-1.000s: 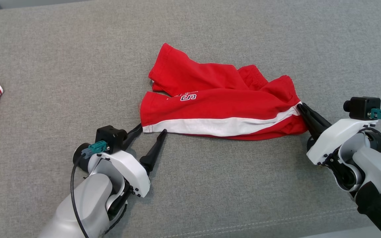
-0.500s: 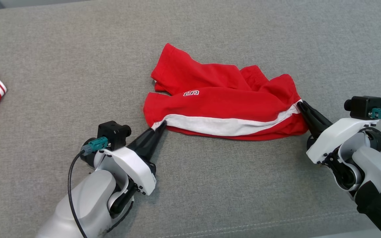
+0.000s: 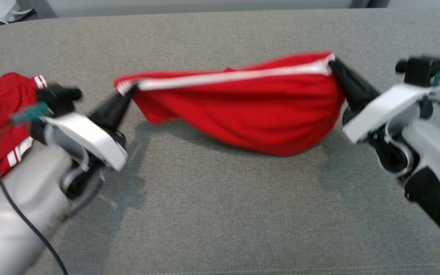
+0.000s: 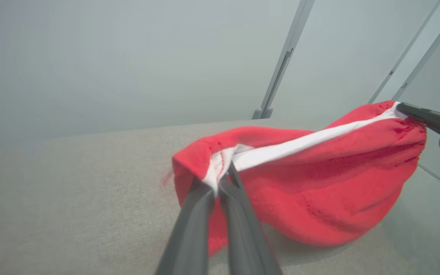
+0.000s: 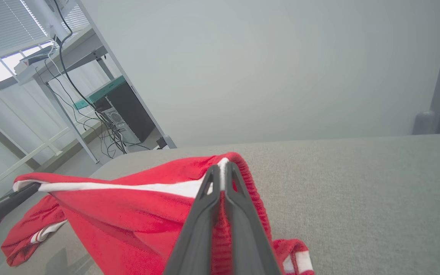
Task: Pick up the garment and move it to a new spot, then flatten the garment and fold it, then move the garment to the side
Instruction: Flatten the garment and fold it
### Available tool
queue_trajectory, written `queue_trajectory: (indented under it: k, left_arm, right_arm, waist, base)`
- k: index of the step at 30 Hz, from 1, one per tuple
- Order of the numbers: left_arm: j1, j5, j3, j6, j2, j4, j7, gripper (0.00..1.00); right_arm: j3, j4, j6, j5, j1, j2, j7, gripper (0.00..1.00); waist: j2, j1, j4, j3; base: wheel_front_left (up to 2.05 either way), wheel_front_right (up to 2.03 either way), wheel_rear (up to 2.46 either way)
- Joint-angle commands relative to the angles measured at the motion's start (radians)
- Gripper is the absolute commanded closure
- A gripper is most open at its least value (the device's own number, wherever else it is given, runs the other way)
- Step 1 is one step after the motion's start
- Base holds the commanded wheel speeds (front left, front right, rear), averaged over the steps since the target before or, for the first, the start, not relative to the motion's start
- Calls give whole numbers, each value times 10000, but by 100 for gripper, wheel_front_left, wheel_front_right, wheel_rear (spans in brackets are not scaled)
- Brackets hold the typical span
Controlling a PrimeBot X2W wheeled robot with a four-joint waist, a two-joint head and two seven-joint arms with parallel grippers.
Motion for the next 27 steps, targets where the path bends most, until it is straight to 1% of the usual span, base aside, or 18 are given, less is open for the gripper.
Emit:
queue_trajectory:
  k: [1,5,7,9,11,14,15,16,19,23,25,27]
  left_arm:
    - [-915,-264,464,2,552,-6,-71,100]
    - [-1946,-556,514,2,995,143,-95,100]
    - [-2093,-726,400,2,1084,145,-102,100]
    - [-1888,-1061,165,2,1100,118,28,100]
    - [-1402,-1481,-227,2,1114,6,399,100]
    - [-324,-2286,-810,2,1197,-141,1118,100]
    - [88,-2607,-927,2,1220,-202,1266,100]
    - [88,-2607,-927,2,1220,-202,1266,100]
    - [1369,-3469,-1240,2,1280,-331,1611,100]
    - [2744,-4346,-1552,2,1312,-592,2000,100]
    - [3205,-4628,-1807,2,1362,-790,2468,100]
    - [3495,-4811,-2114,2,1535,-1038,3136,100]
  right_arm:
    - [-135,-263,71,36,-435,-23,-104,100]
    - [-482,-253,71,279,-1329,233,-210,100]
    - [-429,-238,71,434,-1452,250,-202,100]
    - [-256,-346,71,817,-1251,209,68,100]
    - [22,-557,71,1307,-777,56,559,100]
    - [508,-975,71,2056,184,-383,1429,100]
    - [650,-1089,71,2276,519,-534,1661,100]
    - [650,-1089,71,2276,519,-534,1661,100]
    - [1111,-1469,71,2892,1459,-915,2466,100]
    - [1630,-1915,71,3762,2520,-1205,3642,100]
    - [1871,-2120,71,4128,2933,-1340,4260,100]
    - [2108,-2315,71,4421,3229,-1516,4902,100]
  waist:
    - [0,0,124,-146]
    - [0,0,245,-353]
    - [0,0,321,-459]
    - [0,0,397,-576]
    - [0,0,442,-712]
    - [0,0,451,-980]
    - [0,0,435,-1094]
    - [0,0,435,-1094]
    - [0,0,349,-1464]
    - [0,0,240,-2007]
    - [0,0,212,-2272]
    - [0,0,193,-2475]
  base:
    - [0,0,0]
    - [0,0,0]
    - [0,0,0]
    - [0,0,0]
    - [0,0,0]
    - [0,0,0]
    - [0,0,0]
    - [0,0,0]
    - [0,0,0]
    - [0,0,0]
    - [0,0,0]
    - [0,0,0]
